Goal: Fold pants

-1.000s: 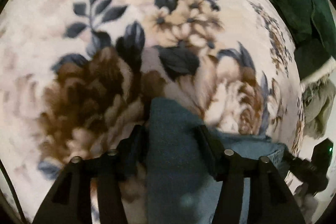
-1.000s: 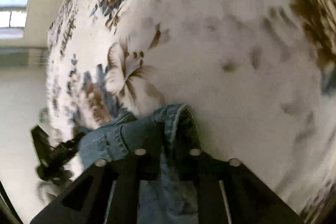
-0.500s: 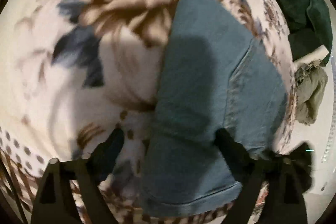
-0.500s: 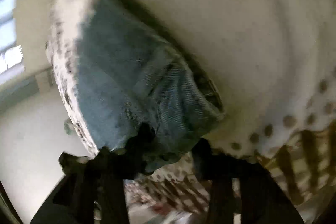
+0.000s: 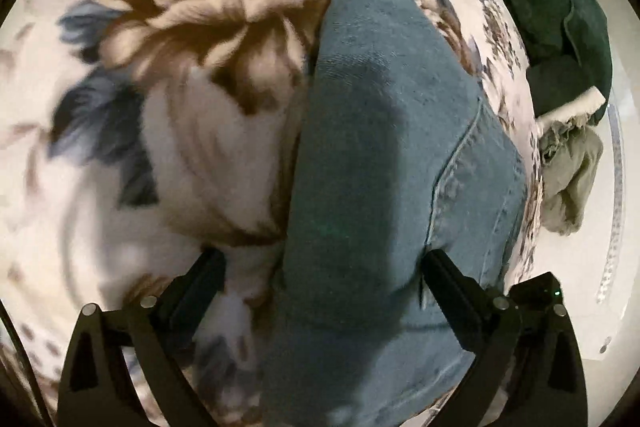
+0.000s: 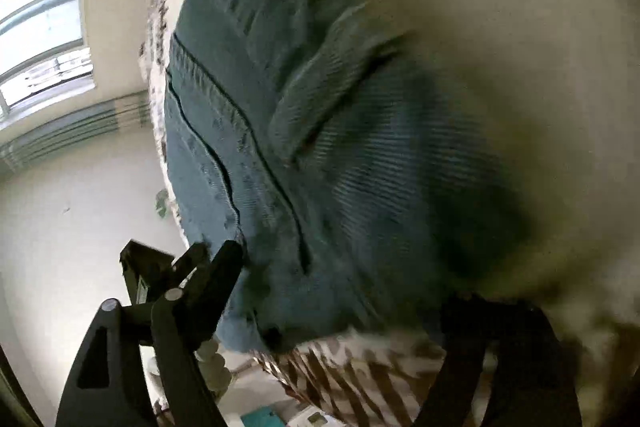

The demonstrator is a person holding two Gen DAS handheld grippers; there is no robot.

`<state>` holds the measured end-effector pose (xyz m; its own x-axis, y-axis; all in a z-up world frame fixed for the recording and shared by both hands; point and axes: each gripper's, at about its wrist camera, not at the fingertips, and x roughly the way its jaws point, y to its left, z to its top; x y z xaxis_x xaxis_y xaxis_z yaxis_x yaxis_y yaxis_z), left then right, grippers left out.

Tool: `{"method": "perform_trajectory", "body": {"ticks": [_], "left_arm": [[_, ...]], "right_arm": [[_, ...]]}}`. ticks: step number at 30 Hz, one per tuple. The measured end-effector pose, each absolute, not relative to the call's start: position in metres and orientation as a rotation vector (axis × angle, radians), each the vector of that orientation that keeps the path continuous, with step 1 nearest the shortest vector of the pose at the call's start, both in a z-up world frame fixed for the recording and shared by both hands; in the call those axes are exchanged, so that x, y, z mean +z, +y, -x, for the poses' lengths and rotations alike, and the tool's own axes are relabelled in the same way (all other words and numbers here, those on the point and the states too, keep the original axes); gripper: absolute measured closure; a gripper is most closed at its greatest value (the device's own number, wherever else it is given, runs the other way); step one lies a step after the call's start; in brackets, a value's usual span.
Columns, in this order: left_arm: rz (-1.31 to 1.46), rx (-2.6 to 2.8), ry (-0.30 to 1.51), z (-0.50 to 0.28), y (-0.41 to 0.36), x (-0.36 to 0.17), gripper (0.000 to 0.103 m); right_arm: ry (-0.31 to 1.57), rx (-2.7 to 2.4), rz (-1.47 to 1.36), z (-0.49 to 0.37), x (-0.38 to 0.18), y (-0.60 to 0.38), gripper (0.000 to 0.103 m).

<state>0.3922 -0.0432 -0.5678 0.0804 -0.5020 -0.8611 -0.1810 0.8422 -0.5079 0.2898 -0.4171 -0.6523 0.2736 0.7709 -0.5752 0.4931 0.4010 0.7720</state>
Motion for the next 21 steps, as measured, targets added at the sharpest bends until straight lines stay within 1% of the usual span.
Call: {"method": "perform_trajectory", "body": {"ticks": [1, 4, 5, 7, 10, 11, 12, 13, 14, 16, 17, 18, 21], "left_arm": [[0.585, -0.257, 1.501, -0.394, -0.044, -0.569, 0.000], [0.599, -0.271, 1.503, -0.399, -0.044, -0.566, 0.000], [0.599, -0.277, 1.510, -0.400, -0.044, -0.567, 0.000], [0.604, -0.287, 1.521, -0.403, -0.047, -0.571, 0.000], [0.596, -0.307, 1.525, -0.406, -0.052, -0.574, 0.000], [0.598, -0.316, 1.516, -0.406, -0.052, -0.573, 0.001], [0.595, -0.327, 1.499, -0.404, -0.050, -0.571, 0.008], [0.574, -0.350, 1.471, -0.404, -0.053, -0.566, 0.032], [0.548, -0.372, 1.455, -0.404, -0.058, -0.560, 0.042], [0.484, -0.377, 1.441, -0.404, -0.067, -0.552, 0.057], [0.464, -0.376, 1.437, -0.404, -0.069, -0.547, 0.060], [0.462, -0.373, 1.425, -0.403, -0.070, -0.542, 0.065], [0.419, -0.363, 1.415, -0.403, -0.075, -0.529, 0.068]], "right_arm": [[1.370, 0.278, -1.250, -0.295, -0.654, -0.411, 0.015], [1.280, 0.379, -1.332, -0.313, -0.643, -0.396, 0.015], [1.277, 0.397, -1.306, -0.316, -0.641, -0.392, 0.015], [1.350, 0.362, -1.235, -0.320, -0.652, -0.382, 0.016], [1.348, 0.330, -1.252, -0.323, -0.658, -0.373, 0.016], [1.344, 0.325, -1.250, -0.324, -0.656, -0.371, 0.020], [1.343, 0.317, -1.226, -0.324, -0.651, -0.370, 0.027], [1.347, 0.302, -1.187, -0.322, -0.647, -0.366, 0.040], [1.341, 0.295, -1.170, -0.322, -0.643, -0.362, 0.047], [1.325, 0.288, -1.152, -0.321, -0.637, -0.356, 0.054], [1.320, 0.282, -1.146, -0.321, -0.632, -0.355, 0.058], [1.316, 0.280, -1.139, -0.322, -0.628, -0.353, 0.059], [1.313, 0.271, -1.098, -0.323, -0.618, -0.348, 0.061]]}}
